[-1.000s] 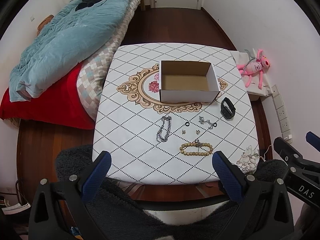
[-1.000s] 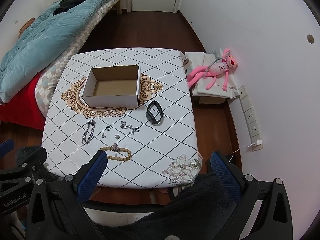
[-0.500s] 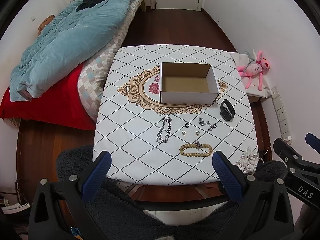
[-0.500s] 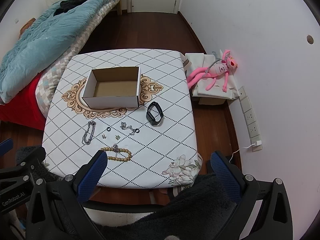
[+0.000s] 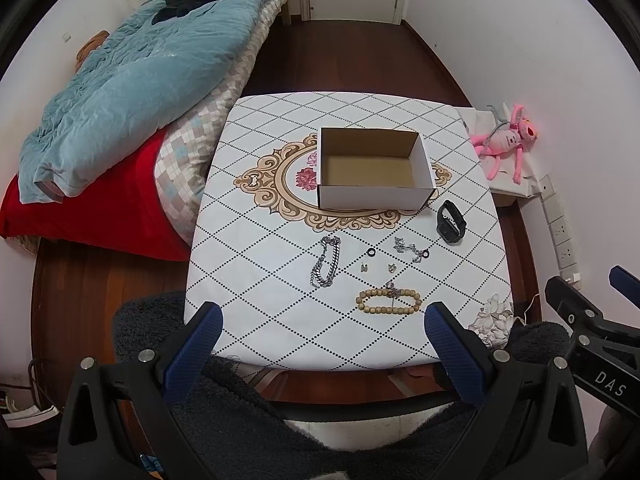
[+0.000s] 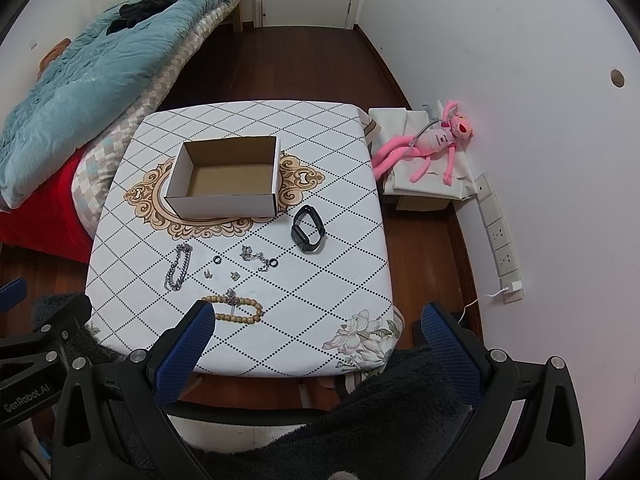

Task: Organize jewelry

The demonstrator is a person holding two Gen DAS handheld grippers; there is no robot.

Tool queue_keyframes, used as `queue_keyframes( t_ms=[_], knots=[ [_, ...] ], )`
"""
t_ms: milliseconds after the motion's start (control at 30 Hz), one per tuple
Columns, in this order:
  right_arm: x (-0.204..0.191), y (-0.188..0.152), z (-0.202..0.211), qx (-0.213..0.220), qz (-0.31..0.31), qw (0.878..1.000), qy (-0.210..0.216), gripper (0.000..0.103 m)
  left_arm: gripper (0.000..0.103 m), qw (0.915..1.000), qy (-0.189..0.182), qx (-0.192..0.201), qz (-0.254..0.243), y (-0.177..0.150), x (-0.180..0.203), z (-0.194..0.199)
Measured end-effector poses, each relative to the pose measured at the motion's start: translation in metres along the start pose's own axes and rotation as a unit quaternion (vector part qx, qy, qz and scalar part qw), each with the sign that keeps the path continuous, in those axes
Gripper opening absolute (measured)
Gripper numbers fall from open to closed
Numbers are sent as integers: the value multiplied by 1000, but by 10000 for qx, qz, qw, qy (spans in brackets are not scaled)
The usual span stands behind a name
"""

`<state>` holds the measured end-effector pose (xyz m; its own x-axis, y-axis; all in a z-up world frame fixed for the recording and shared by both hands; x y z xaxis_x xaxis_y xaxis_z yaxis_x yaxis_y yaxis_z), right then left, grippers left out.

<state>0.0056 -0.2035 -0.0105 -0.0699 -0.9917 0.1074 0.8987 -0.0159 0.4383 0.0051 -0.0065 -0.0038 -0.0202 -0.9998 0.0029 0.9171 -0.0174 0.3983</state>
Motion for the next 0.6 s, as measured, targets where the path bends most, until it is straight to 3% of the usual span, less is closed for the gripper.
queue_keyframes(
  t_ms=[600],
  knots=[
    [2, 3, 9, 50, -16, 10000, 5, 103, 103, 10000, -44, 19, -17, 2, 4, 5]
  ],
)
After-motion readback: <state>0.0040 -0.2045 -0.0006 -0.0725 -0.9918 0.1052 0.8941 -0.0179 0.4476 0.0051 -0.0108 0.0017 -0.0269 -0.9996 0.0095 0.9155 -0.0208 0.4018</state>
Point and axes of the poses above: each gripper's, at about its wrist camera, not at the fingertips, and z roughly against the way its jaws point, x to its right, y to its top, the point moved 2 cm from there along -z, roughly the way its jaws point, and after that the axes turned 2 degrees about x, right-handed, at the moved point
